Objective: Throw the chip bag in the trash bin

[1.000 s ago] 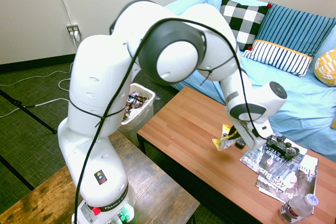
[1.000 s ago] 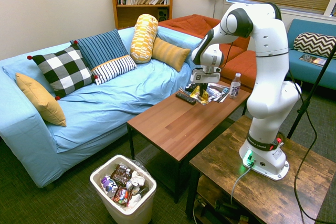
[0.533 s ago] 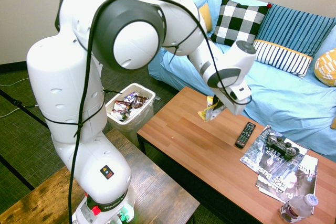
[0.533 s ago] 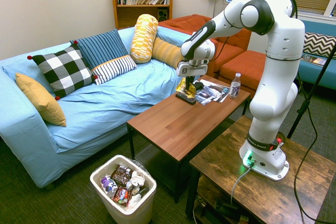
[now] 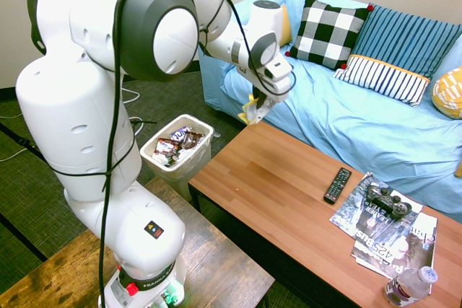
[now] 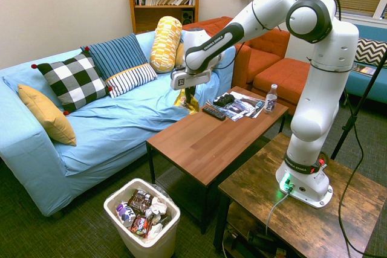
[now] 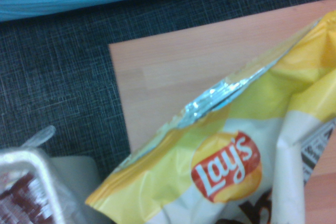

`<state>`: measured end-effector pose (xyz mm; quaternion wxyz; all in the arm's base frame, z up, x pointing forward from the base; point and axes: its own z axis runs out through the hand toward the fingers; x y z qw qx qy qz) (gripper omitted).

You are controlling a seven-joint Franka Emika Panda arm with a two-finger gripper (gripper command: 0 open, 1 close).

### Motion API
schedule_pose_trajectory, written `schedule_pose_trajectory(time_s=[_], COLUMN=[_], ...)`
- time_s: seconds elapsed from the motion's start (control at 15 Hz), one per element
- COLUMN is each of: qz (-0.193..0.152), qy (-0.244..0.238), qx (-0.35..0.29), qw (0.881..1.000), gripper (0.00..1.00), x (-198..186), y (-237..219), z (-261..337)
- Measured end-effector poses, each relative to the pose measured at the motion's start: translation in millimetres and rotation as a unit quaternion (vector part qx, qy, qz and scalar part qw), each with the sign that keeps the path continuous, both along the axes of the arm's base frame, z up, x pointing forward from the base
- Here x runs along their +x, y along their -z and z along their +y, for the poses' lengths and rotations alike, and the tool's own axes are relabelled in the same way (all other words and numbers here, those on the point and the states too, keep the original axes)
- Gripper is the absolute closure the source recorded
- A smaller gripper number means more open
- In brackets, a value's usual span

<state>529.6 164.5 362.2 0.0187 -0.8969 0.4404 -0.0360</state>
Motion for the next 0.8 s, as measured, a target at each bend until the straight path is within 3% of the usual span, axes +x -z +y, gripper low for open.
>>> schedule_pose_trajectory(time_s=[0.47, 0.8], qz=[0.019, 0.034], qy=[-0.073, -0.126], qx=[-0.047, -0.059], qw=[0.996, 0.99], gripper=[1.0, 1.0], x=[3.9, -18.7], y=[43.2, 103.5], z=[205.9, 299.9])
